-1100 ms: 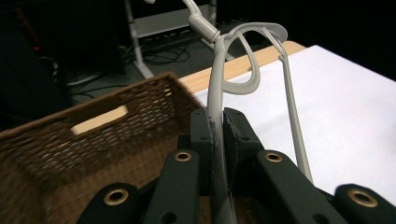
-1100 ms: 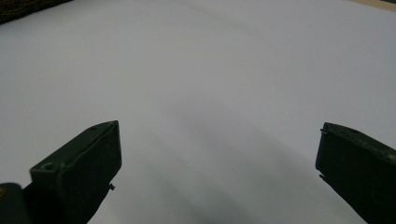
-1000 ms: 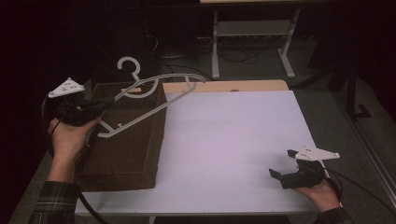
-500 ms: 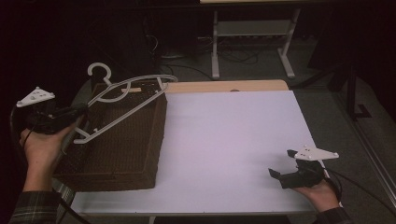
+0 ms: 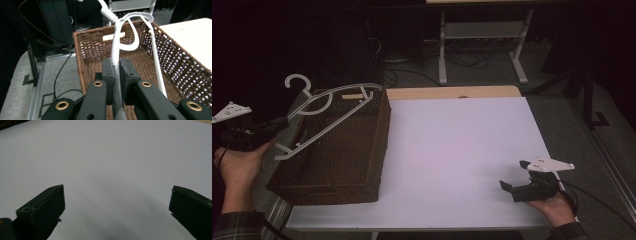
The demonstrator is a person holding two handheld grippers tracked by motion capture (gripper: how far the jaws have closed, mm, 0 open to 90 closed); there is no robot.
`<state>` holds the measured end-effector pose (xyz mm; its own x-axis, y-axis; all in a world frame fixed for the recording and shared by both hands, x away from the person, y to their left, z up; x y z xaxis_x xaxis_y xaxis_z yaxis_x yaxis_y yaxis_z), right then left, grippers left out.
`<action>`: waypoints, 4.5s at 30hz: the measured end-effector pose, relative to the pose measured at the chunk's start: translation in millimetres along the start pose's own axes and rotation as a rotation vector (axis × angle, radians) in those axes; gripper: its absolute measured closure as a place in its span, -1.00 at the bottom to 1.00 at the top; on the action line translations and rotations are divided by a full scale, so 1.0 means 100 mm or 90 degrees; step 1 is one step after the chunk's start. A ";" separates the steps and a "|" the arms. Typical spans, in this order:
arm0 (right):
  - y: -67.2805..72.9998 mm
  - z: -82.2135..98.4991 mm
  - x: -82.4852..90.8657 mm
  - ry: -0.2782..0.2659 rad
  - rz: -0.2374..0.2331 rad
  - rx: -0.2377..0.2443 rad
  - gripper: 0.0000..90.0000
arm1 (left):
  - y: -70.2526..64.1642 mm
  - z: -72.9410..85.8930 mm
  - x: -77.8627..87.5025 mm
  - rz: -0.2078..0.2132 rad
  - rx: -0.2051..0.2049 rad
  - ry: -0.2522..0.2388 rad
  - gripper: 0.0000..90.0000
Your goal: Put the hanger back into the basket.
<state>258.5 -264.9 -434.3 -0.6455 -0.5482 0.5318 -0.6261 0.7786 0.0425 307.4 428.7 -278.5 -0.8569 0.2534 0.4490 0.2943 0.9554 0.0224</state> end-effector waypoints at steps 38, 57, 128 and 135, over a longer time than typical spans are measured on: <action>-0.02 0.00 -0.01 0.001 0.002 0.000 -1.00 | -0.03 0.43 -0.44 0.014 0.008 0.084 0.85; -0.02 0.00 -0.01 0.000 0.002 0.000 -1.00 | -0.06 0.43 -0.50 0.043 -0.004 0.107 0.80; 0.01 -0.10 0.00 -0.014 -0.031 0.014 -1.00 | -2.98 0.07 -1.18 0.397 -0.178 0.058 -0.93; 0.01 -0.10 0.00 -0.014 -0.034 0.017 -1.00 | -3.20 0.35 -1.25 0.407 -0.191 0.067 -0.93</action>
<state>261.9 -261.0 -425.6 -0.6205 -0.5948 0.5111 -0.6704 0.7404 0.0479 306.2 96.7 -372.8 -0.4363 0.7197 0.5401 0.8424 0.5377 -0.0360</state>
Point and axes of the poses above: each handheld gripper's, and its own axes: x roughly backward along the jaws, z roughly out of its underside, y roughly to its left, the point moved 1 cm from there along -x, roughly forward along the jaws, and after that the axes turned 3 degrees about -y, right-handed, at the moved point
